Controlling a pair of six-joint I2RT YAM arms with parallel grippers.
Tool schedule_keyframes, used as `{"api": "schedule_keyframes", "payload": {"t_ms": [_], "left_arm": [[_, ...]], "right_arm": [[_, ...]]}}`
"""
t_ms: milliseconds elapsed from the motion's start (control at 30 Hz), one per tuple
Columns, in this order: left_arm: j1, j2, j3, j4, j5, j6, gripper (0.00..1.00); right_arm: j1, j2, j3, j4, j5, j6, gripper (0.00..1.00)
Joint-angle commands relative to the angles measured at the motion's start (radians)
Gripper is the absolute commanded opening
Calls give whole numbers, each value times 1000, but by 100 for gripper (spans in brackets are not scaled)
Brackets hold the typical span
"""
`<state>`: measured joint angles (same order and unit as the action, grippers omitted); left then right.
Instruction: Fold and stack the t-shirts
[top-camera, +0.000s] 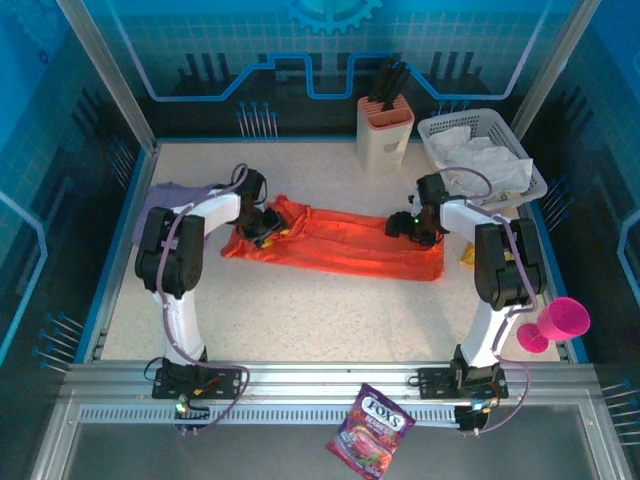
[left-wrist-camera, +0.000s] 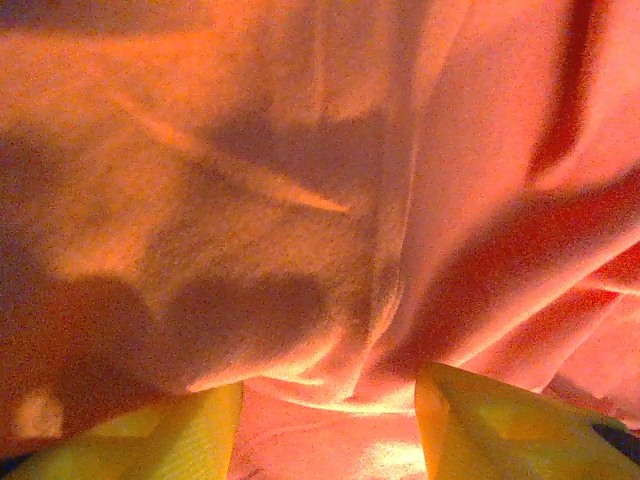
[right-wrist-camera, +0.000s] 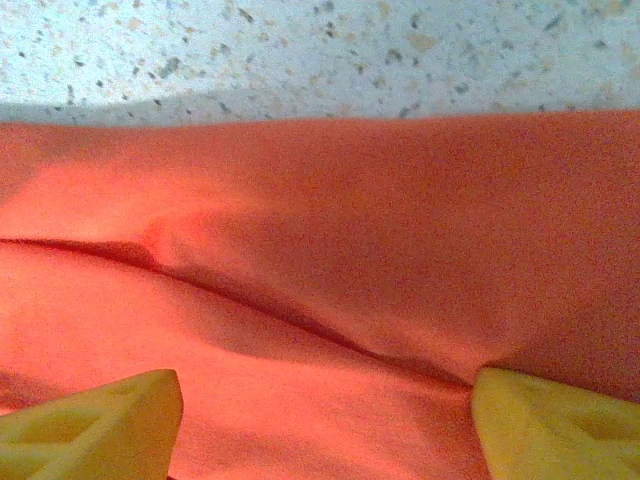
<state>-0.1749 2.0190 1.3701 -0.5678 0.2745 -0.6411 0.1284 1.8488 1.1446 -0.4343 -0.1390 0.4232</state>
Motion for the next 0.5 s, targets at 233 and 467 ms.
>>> {"api": "schedule_keyframes", "payload": {"t_ms": [233,467], "left_arm": [[29,271,474,-363,-124,209,50],[18,522,917,-561,-97,265,49]], "right_arm": [[27,-128,-177,-59,-71,123,75],[166,-217,-321,29,-77,265,75]]}}
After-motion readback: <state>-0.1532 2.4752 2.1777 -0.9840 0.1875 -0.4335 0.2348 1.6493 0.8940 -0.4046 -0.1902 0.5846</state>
